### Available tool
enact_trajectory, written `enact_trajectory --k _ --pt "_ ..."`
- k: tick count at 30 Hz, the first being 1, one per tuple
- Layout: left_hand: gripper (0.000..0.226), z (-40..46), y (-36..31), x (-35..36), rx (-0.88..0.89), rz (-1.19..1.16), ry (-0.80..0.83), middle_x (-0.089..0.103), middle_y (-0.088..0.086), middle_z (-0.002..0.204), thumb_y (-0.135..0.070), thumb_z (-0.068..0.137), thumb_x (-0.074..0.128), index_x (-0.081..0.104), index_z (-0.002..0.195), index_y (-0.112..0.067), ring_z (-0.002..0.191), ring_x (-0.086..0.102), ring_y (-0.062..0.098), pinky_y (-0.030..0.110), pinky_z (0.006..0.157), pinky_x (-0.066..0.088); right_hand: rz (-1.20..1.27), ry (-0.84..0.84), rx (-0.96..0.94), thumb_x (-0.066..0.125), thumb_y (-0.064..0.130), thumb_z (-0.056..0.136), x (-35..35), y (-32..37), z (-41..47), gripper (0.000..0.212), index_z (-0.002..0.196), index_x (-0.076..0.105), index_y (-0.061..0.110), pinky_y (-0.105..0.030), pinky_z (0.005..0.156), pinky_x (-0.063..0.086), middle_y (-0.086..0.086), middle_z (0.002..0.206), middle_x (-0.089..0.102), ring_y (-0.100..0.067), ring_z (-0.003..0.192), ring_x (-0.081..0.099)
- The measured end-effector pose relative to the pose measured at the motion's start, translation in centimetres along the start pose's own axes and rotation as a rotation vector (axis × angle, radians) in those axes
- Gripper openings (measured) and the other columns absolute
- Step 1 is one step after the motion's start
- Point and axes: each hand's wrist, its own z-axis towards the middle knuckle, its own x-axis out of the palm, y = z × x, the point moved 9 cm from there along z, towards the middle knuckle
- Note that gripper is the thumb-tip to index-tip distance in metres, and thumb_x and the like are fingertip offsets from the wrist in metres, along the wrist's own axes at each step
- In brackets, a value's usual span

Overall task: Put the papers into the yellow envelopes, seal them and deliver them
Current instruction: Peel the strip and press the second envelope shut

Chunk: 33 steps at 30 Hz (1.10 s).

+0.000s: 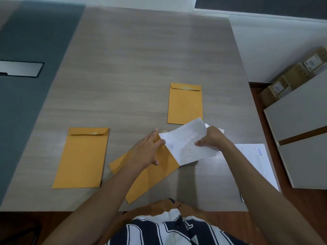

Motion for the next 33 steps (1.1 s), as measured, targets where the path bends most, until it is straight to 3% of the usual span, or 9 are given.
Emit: enact_trajectory --k 5,9,12,21,25,27,30,33 --pt "0.091 0.0 0.4 0.2 -0.005 0.002 0.023 0.005 0.003 0.164 -0.036 0.064 0.089 0.038 0.139 -0.037 0.147 0.020 0.026 0.040 0.114 0.030 0.036 0.042 0.044 0.082 0.020 0.074 0.1 -0.3 0.3 0.036 0.102 0.061 0.013 -0.028 0.070 0.043 -0.001 0.095 0.062 -0.020 0.088 0.057" --pt "0.090 0.2 0.5 0.5 -0.020 0.016 0.036 0.009 0.003 0.164 -0.038 0.066 0.088 0.037 0.140 -0.037 0.147 0.020 0.026 0.040 0.114 0.028 0.003 0.015 0.071 0.083 0.020 0.072 -0.7 -0.6 0.5 0.039 0.103 0.063 0.006 -0.023 0.054 0.038 -0.003 0.091 0.062 -0.017 0.077 0.056" --pt "0.089 0.3 0.5 0.6 -0.021 0.021 0.040 0.010 0.003 0.164 -0.039 0.067 0.087 0.037 0.140 -0.037 0.148 0.018 0.025 0.039 0.115 0.027 -0.022 0.000 0.050 0.083 0.020 0.069 -0.7 -0.3 0.9 0.041 0.103 0.064 0.006 -0.023 0.053 0.038 -0.005 0.096 0.065 -0.019 0.080 0.058" --pt "0.093 0.6 0.4 1.0 -0.002 0.020 0.074 0.008 0.001 0.164 -0.037 0.066 0.088 0.035 0.142 -0.038 0.148 0.015 0.025 0.041 0.116 0.027 0.007 0.086 0.022 0.085 0.021 0.066 0.8 0.4 1.7 0.043 0.102 0.067 0.006 -0.032 0.071 0.051 -0.008 0.101 0.066 -0.021 0.087 0.063" --pt "0.096 0.6 0.4 1.1 0.019 -0.014 0.087 0.007 0.001 0.164 -0.035 0.066 0.089 0.034 0.145 -0.038 0.149 0.014 0.024 0.042 0.117 0.026 0.109 0.171 0.002 0.086 0.017 0.067 2.3 0.7 1.8 0.041 0.102 0.064 0.018 -0.039 0.089 0.052 0.000 0.098 0.067 -0.022 0.097 0.063" --pt "0.103 0.3 0.7 1.0 -0.004 -0.043 0.068 0.007 0.001 0.164 -0.037 0.067 0.088 0.026 0.149 -0.039 0.150 0.012 0.024 0.042 0.119 0.024 0.138 0.157 -0.006 0.086 0.015 0.067 2.6 0.6 1.8 0.040 0.100 0.064 0.020 -0.037 0.087 0.051 0.002 0.096 0.067 -0.021 0.097 0.062" --pt "0.121 -0.7 1.1 1.0 -0.105 -0.062 0.031 0.008 0.007 0.163 -0.050 0.067 0.084 -0.001 0.153 -0.040 0.150 0.006 0.028 0.044 0.121 0.015 0.181 0.067 -0.025 0.086 0.018 0.068 2.5 -0.1 1.8 0.037 0.100 0.068 0.017 -0.033 0.080 0.048 0.003 0.095 0.067 -0.019 0.094 0.061" --pt "0.143 -1.8 0.7 2.0 -0.163 -0.082 0.055 -0.003 0.011 0.163 -0.070 0.054 0.080 -0.021 0.150 -0.036 0.150 -0.007 0.034 0.050 0.122 0.004 0.249 0.015 -0.031 0.083 0.026 0.074 2.6 -1.2 1.7 0.032 0.101 0.070 0.017 -0.032 0.077 0.049 0.002 0.098 0.069 -0.019 0.094 0.063"
